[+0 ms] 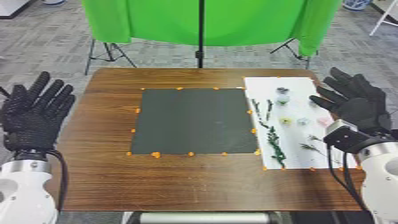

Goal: Arrange flowers

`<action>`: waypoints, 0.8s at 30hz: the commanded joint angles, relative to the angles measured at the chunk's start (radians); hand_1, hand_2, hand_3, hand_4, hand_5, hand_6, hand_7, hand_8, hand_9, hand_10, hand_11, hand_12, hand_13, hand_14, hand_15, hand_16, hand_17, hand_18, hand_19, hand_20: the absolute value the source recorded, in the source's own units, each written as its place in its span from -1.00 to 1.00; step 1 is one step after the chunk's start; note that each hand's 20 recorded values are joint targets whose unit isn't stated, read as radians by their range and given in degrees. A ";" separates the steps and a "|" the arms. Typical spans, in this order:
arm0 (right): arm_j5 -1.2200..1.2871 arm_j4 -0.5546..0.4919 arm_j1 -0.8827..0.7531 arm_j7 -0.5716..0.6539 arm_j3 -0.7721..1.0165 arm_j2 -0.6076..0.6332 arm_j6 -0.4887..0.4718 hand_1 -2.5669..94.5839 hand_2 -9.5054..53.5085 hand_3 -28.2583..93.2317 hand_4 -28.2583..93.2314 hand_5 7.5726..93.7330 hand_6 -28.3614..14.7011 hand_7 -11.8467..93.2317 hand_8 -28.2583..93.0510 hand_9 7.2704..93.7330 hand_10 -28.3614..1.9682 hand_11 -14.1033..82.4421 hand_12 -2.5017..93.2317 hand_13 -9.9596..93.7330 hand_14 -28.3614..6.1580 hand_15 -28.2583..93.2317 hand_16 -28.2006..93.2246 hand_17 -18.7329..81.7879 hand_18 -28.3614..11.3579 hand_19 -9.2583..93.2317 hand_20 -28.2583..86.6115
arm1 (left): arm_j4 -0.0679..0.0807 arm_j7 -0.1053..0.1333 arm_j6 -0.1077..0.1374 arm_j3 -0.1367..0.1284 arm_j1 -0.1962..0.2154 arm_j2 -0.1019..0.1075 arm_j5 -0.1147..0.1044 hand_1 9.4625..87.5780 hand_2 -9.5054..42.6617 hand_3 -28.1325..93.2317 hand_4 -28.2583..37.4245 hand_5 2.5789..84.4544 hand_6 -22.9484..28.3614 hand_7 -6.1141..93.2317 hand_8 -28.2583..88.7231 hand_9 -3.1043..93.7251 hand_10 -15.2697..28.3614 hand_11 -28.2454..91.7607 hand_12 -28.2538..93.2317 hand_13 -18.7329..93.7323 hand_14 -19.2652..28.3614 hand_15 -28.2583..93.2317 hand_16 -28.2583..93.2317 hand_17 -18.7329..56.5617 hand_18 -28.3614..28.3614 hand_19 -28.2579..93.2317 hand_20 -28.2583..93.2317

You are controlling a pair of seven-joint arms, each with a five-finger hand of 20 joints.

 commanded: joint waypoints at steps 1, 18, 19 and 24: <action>-0.021 -0.018 -0.012 0.021 0.009 0.013 -0.021 -0.55 -0.64 0.72 -0.93 -0.37 0.04 -0.58 -0.70 -0.46 -0.12 -0.64 -0.78 -0.25 -0.24 -0.40 -0.36 -0.38 -0.40 -0.26 -0.20 | -0.016 0.001 -0.017 -0.016 0.057 -0.032 -0.014 -0.60 -0.02 0.62 -1.00 -0.04 0.22 -0.74 -0.64 -0.18 0.38 -0.32 -0.38 -0.17 0.36 -0.22 -0.62 -0.57 0.40 -0.19 -0.34; -0.794 -0.078 0.050 0.580 -0.188 0.144 0.116 -0.23 -0.93 0.67 -0.93 0.18 -0.02 -0.46 -0.74 0.23 -0.32 -0.34 -0.67 0.32 -0.23 0.00 -0.27 -0.24 -0.65 0.47 -0.09 | -0.057 0.005 0.012 -0.089 0.163 -0.030 -0.052 -0.60 -0.03 0.62 -1.00 -0.01 0.24 -0.73 -0.64 -0.16 0.39 -0.31 -0.38 -0.16 0.36 -0.21 -0.62 -0.56 0.39 -0.20 -0.34; -0.870 -0.074 0.049 0.596 -0.205 0.149 0.101 -0.21 -0.97 0.66 -0.92 0.23 0.02 -0.44 -0.75 0.30 -0.29 -0.30 -0.64 0.36 -0.20 0.07 -0.27 -0.22 -0.67 0.51 -0.07 | -0.057 0.006 0.013 -0.091 0.164 -0.029 -0.050 -0.60 -0.03 0.62 -1.00 -0.01 0.24 -0.72 -0.64 -0.16 0.39 -0.31 -0.38 -0.16 0.36 -0.21 -0.62 -0.56 0.39 -0.20 -0.34; -1.104 -0.054 0.068 0.661 -0.287 0.179 -0.018 -0.15 -1.00 0.60 -0.97 0.40 0.15 -0.37 -0.75 0.47 -0.15 0.08 -0.41 0.44 -0.16 0.54 -0.12 -0.13 -0.79 0.72 0.07 | -0.053 -0.001 0.016 -0.083 0.154 -0.025 -0.054 -0.60 -0.03 0.62 -1.00 0.01 0.25 -0.71 -0.64 -0.15 0.39 -0.30 -0.38 -0.15 0.37 -0.20 -0.62 -0.56 0.39 -0.19 -0.34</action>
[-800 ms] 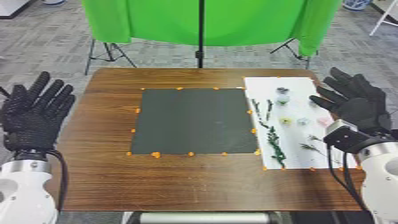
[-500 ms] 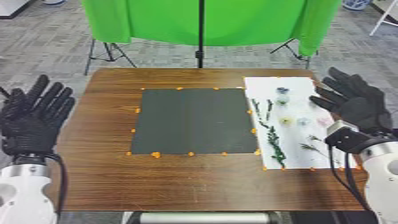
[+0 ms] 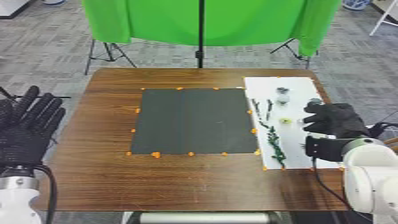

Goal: Arrange flowers

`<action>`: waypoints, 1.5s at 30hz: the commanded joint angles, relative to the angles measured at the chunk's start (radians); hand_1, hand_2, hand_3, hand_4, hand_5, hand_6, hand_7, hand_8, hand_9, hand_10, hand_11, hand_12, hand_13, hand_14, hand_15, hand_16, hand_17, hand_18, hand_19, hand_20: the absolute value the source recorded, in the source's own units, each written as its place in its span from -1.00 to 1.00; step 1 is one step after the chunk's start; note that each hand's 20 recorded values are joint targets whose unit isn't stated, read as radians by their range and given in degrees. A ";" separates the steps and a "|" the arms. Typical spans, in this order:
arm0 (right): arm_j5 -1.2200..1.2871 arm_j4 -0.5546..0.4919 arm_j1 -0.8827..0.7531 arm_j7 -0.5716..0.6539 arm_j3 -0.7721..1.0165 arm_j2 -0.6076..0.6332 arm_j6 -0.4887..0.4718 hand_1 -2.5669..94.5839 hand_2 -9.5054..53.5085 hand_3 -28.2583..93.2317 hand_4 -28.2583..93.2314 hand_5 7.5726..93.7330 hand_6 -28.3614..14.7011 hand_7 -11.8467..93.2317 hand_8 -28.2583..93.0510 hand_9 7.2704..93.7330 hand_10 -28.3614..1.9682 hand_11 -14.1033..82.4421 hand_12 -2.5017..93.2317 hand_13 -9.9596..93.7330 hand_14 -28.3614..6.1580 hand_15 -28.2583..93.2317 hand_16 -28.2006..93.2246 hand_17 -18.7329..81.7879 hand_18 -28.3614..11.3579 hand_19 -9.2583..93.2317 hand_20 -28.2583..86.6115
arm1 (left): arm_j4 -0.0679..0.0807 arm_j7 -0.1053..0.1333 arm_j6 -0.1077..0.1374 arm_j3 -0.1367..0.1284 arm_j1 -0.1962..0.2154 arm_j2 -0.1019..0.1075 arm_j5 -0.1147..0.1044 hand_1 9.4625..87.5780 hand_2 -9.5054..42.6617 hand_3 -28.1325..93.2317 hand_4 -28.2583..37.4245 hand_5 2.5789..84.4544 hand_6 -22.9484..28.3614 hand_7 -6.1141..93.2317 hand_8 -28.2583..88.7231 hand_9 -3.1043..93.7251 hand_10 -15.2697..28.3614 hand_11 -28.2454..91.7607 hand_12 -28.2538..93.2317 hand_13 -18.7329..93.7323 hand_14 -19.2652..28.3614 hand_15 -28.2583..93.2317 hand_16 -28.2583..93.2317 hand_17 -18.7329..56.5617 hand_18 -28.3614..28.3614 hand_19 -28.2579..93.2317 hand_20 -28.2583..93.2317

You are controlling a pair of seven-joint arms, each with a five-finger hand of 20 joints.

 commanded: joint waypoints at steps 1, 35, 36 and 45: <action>-0.505 0.034 0.008 0.060 -0.110 0.042 -0.215 -0.15 -1.00 0.59 -0.98 0.41 0.16 -0.36 -0.75 0.48 -0.15 0.13 -0.39 0.45 -0.17 0.59 -0.10 -0.11 -0.81 0.74 0.09 | 0.002 -0.009 0.021 0.001 0.009 0.000 -0.012 -0.60 -0.02 0.62 -1.00 0.01 0.25 -0.71 -0.64 -0.15 0.39 -0.30 -0.38 -0.15 0.37 -0.20 -0.62 -0.56 0.39 -0.19 -0.34; -0.922 0.235 0.160 0.155 -0.595 0.062 -0.243 0.99 -1.00 -1.00 -0.02 0.68 0.23 -0.03 -0.24 0.67 -0.05 0.37 0.03 0.59 -0.24 0.73 0.06 0.07 -0.98 0.84 0.17 | -0.004 0.004 0.103 -0.020 0.013 -0.027 -0.046 -0.59 0.00 0.63 -1.00 0.05 0.27 -0.66 -0.65 -0.15 0.40 -0.26 -0.36 -0.16 0.41 -0.14 -0.61 -0.59 0.42 -0.14 -0.32; -0.918 0.226 0.157 0.158 -0.587 0.065 -0.236 1.00 -1.00 -1.00 0.01 0.68 0.23 -0.03 -0.24 0.68 -0.06 0.36 0.04 0.60 -0.26 0.73 0.06 0.08 -0.99 0.85 0.17 | -0.005 0.006 0.104 -0.021 0.015 -0.028 -0.045 -0.59 0.00 0.63 -1.00 0.05 0.27 -0.66 -0.65 -0.15 0.40 -0.26 -0.36 -0.16 0.42 -0.13 -0.61 -0.59 0.42 -0.14 -0.32; -0.823 0.099 0.232 0.187 -0.565 0.074 -0.148 0.99 -1.00 -1.00 0.11 0.70 0.20 -0.04 -0.20 0.71 -0.05 0.33 0.05 0.62 -0.27 0.73 0.06 0.10 -1.00 0.86 0.18 | 0.033 -0.008 0.002 -0.042 0.039 -0.052 -0.056 -0.59 -0.01 0.63 -1.00 0.05 0.27 -0.66 -0.65 -0.15 0.40 -0.26 -0.36 -0.15 0.42 -0.12 -0.62 -0.60 0.43 -0.13 -0.32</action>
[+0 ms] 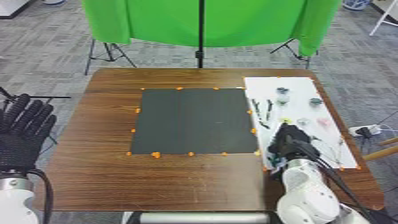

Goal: Arrange flowers

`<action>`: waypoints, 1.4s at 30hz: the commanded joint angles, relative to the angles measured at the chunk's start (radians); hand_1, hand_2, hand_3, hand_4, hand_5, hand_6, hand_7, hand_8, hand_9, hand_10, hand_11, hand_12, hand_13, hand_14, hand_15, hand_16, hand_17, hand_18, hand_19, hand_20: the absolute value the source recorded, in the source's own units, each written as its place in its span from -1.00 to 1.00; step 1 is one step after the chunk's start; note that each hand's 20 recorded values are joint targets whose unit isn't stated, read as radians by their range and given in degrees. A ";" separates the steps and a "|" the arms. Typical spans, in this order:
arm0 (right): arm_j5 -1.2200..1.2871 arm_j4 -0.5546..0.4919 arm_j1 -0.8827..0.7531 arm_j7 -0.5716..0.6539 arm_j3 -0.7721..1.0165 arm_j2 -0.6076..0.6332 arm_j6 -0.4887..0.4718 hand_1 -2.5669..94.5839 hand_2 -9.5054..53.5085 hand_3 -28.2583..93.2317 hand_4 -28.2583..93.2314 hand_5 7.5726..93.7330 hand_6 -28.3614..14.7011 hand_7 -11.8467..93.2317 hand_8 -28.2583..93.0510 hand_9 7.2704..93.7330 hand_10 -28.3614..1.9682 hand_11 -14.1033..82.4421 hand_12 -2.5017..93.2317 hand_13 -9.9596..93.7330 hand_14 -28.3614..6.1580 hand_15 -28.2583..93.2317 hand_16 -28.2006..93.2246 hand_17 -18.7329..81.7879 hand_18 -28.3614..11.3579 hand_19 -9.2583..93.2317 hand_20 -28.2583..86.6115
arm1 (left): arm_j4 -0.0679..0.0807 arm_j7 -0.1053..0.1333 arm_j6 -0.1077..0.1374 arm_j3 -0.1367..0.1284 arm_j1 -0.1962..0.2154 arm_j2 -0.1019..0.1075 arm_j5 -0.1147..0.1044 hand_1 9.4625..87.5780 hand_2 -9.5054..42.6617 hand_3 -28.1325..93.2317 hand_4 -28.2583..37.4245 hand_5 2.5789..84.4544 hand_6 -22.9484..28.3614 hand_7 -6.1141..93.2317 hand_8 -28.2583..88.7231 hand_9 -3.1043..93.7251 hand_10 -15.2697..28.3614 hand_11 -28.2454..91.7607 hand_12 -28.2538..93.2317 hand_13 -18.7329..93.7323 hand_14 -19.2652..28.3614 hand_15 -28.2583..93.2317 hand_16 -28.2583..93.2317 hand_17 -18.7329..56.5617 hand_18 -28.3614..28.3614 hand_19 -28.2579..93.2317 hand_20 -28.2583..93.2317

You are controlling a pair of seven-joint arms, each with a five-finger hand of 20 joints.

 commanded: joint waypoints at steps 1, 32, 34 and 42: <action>0.069 -0.087 0.116 0.025 -0.037 0.003 0.076 0.99 -1.00 -1.00 0.12 0.70 0.20 -0.04 -0.19 0.71 -0.05 0.32 0.05 0.62 -0.27 0.73 0.06 0.10 -1.00 0.86 0.18 | 0.049 -0.032 -0.165 -0.038 0.056 -0.045 0.002 -0.60 -0.01 0.63 -1.00 0.03 0.26 -0.67 -0.65 -0.16 0.39 -0.27 -0.37 -0.16 0.41 -0.13 -0.62 -0.60 0.43 -0.14 -0.32; 0.402 0.426 0.693 0.050 -0.645 -0.499 0.204 0.96 -1.00 -1.00 0.17 0.67 0.20 0.00 -0.21 0.69 -0.01 0.39 0.06 0.63 -0.24 0.76 0.05 0.11 -1.00 0.90 0.19 | 0.080 -0.028 -0.172 0.084 -0.027 0.028 -0.015 -0.63 -0.09 0.63 -1.00 -0.01 0.24 -0.71 -0.63 -0.18 0.37 -0.33 -0.34 -0.16 0.36 -0.24 -0.58 -0.59 0.43 -0.22 -0.32; 0.401 0.459 0.689 0.077 -0.647 -0.525 0.216 0.96 -1.00 -1.00 0.18 0.66 0.20 0.01 -0.21 0.69 -0.03 0.40 0.05 0.63 -0.24 0.76 0.05 0.11 -1.00 0.90 0.19 | 0.082 -0.030 -0.176 0.094 -0.033 0.030 -0.017 -0.63 -0.09 0.63 -1.00 -0.01 0.24 -0.71 -0.63 -0.18 0.37 -0.33 -0.34 -0.16 0.36 -0.24 -0.58 -0.59 0.43 -0.22 -0.32; 0.414 0.499 0.665 0.120 -0.623 -0.568 0.204 0.94 -1.00 -1.00 0.19 0.59 0.19 0.10 -0.24 0.65 -0.03 0.43 0.05 0.62 -0.23 0.77 0.06 0.12 -1.00 0.91 0.18 | 0.079 -0.018 -0.173 0.108 -0.033 0.037 -0.015 -0.63 -0.09 0.63 -1.00 -0.01 0.24 -0.71 -0.63 -0.18 0.37 -0.33 -0.34 -0.16 0.36 -0.24 -0.58 -0.59 0.43 -0.22 -0.32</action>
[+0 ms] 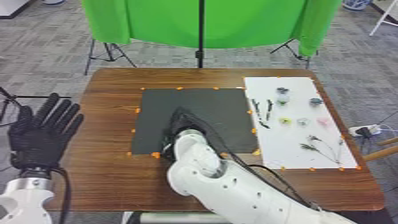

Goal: Arrange flowers

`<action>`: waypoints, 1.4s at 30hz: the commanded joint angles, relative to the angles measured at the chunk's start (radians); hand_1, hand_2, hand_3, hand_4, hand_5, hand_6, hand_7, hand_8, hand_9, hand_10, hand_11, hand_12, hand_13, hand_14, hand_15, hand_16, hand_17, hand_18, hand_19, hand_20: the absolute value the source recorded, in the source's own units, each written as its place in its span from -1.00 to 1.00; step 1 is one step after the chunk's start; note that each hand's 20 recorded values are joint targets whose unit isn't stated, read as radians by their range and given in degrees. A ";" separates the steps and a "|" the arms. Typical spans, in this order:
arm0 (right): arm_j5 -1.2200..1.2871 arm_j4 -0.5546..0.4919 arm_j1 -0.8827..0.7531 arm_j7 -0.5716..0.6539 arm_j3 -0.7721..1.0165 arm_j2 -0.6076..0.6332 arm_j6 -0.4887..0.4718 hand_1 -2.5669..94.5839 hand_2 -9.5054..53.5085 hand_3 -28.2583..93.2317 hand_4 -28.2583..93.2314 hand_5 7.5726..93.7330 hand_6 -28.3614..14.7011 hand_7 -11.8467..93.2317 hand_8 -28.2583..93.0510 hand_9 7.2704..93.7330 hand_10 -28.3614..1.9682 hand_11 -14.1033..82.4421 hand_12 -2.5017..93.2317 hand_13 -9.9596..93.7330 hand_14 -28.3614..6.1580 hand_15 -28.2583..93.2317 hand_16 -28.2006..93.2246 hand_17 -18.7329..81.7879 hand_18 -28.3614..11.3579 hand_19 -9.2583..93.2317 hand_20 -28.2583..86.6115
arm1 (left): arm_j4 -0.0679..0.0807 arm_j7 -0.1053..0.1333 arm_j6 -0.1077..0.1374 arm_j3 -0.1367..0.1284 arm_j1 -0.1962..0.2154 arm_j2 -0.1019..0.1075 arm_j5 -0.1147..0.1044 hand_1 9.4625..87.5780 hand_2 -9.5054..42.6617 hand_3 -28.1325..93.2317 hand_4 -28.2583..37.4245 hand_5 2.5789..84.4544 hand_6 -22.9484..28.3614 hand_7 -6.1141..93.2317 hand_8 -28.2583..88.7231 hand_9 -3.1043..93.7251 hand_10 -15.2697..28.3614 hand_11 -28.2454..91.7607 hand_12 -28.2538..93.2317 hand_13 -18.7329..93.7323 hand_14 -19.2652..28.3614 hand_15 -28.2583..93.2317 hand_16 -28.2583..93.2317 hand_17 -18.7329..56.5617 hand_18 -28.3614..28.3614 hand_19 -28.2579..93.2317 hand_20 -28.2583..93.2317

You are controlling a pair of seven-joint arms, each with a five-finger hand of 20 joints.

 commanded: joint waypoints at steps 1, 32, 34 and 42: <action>0.009 0.011 -0.033 0.019 0.012 -0.041 0.004 0.92 -1.00 -1.00 0.19 0.57 0.19 0.10 -0.25 0.64 -0.03 0.43 0.05 0.61 -0.23 0.77 0.06 0.11 -1.00 0.91 0.18 | 0.003 0.004 0.003 0.009 0.009 0.001 -0.006 -0.63 -0.09 0.63 -1.00 -0.01 0.24 -0.70 -0.63 -0.18 0.37 -0.33 -0.34 -0.16 0.36 -0.24 -0.58 -0.59 0.43 -0.22 -0.32; 0.133 -0.185 -0.012 0.028 -0.009 0.181 -0.117 -0.12 -1.00 0.68 -0.87 0.53 -0.03 -0.44 -0.71 0.63 -0.27 0.41 -0.24 0.59 -0.32 0.76 0.02 0.09 -1.00 0.92 0.17 | -0.017 0.004 0.014 -0.040 0.062 -0.037 -0.014 -0.63 -0.08 0.63 -1.00 0.00 0.24 -0.69 -0.63 -0.18 0.38 -0.32 -0.34 -0.16 0.37 -0.22 -0.58 -0.60 0.43 -0.21 -0.32; 0.142 -0.197 -0.017 0.036 -0.010 0.195 -0.130 -0.13 -1.00 0.67 -0.86 0.51 -0.04 -0.46 -0.71 0.63 -0.28 0.40 -0.23 0.59 -0.32 0.76 0.02 0.09 -1.00 0.92 0.16 | -0.016 0.003 0.015 -0.041 0.060 -0.035 -0.014 -0.63 -0.08 0.63 -1.00 0.00 0.24 -0.69 -0.64 -0.17 0.38 -0.32 -0.34 -0.16 0.37 -0.22 -0.58 -0.60 0.43 -0.21 -0.32; 0.224 -0.234 -0.044 0.037 -0.004 0.195 -0.199 -0.14 -0.98 0.66 -0.83 0.53 -0.07 -0.49 -0.70 0.64 -0.30 0.38 -0.24 0.59 -0.34 0.75 0.03 0.09 -1.00 0.92 0.16 | -0.011 -0.014 0.015 -0.035 0.050 -0.026 -0.014 -0.62 -0.08 0.63 -1.00 0.00 0.25 -0.69 -0.64 -0.17 0.38 -0.31 -0.34 -0.16 0.37 -0.22 -0.58 -0.60 0.43 -0.21 -0.32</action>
